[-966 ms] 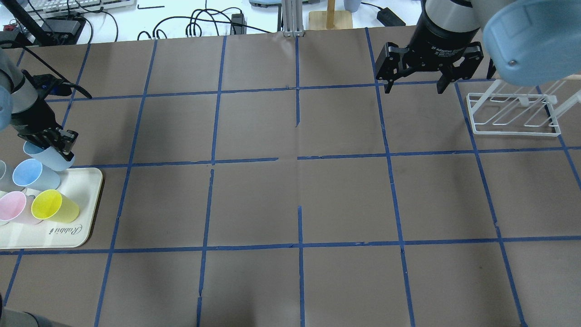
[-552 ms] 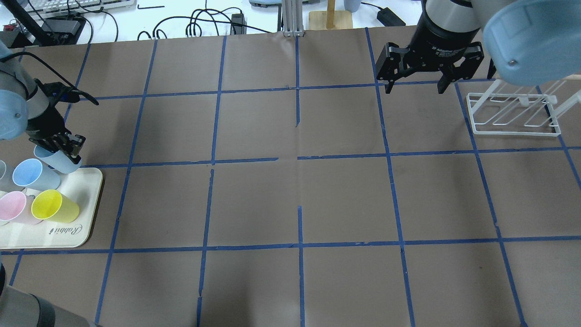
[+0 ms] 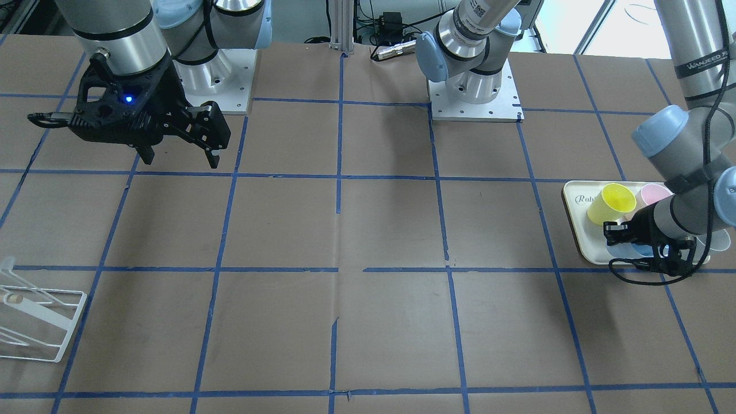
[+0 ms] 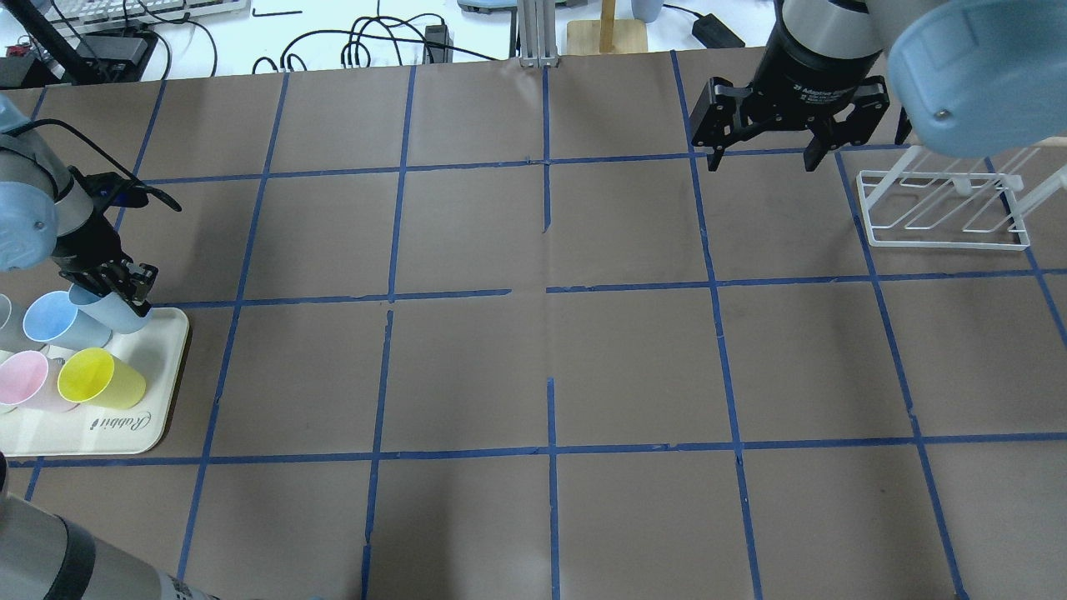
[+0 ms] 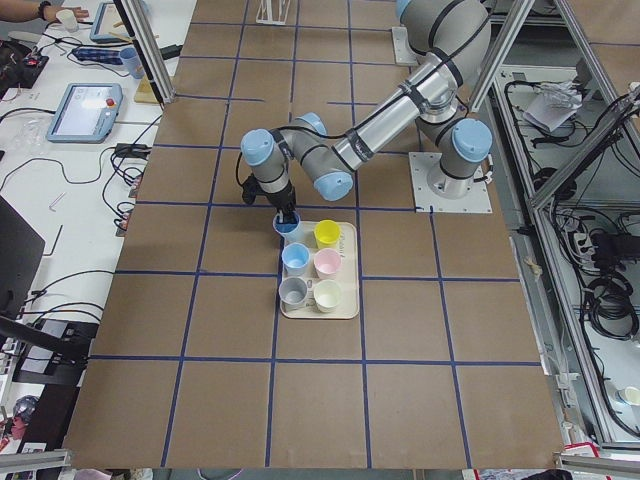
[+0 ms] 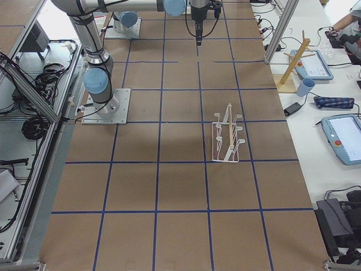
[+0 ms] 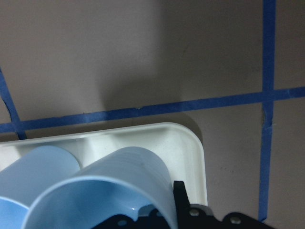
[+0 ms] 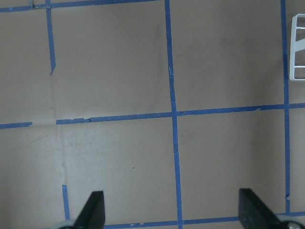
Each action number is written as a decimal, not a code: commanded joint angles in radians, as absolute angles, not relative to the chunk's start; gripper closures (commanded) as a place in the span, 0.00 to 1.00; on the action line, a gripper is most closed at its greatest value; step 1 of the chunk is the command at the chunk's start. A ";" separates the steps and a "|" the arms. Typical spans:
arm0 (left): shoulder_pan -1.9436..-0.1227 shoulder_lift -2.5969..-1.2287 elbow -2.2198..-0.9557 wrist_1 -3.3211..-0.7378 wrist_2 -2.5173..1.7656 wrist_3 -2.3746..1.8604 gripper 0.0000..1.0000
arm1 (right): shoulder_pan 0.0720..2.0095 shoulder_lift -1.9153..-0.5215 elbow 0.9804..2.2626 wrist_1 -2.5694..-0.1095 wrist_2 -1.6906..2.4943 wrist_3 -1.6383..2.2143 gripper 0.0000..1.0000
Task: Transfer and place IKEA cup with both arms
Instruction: 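Place the cup upright on the white tray beside the blue cup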
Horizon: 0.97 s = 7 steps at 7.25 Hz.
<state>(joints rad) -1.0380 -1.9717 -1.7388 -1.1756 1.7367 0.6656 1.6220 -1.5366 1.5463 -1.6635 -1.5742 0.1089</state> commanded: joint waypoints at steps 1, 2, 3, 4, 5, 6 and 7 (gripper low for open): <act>-1.035 -1.996 -1.738 -1.172 1.735 0.678 1.00 | 1.623 -1.537 1.546 -1.663 -1.574 0.109 0.00; -1.035 -1.999 -1.740 -1.175 1.736 0.678 0.98 | 1.623 -1.536 1.546 -1.667 -1.574 0.109 0.00; -1.035 -2.000 -1.740 -1.181 1.736 0.678 0.68 | 1.623 -1.537 1.545 -1.664 -1.574 0.109 0.00; -1.035 -2.003 -1.740 -1.180 1.741 0.677 0.51 | 1.623 -1.537 1.546 -1.670 -1.572 0.109 0.00; -1.020 -2.003 -1.740 -1.190 1.756 0.676 0.38 | 1.623 -1.537 1.546 -1.671 -1.571 0.109 0.00; -1.000 -2.005 -1.740 -1.193 1.758 0.676 0.31 | 1.623 -1.537 1.546 -1.671 -1.571 0.109 0.00; -0.999 -1.996 -1.740 -1.200 1.758 0.676 0.10 | 1.623 -1.537 1.546 -1.669 -1.572 0.109 0.00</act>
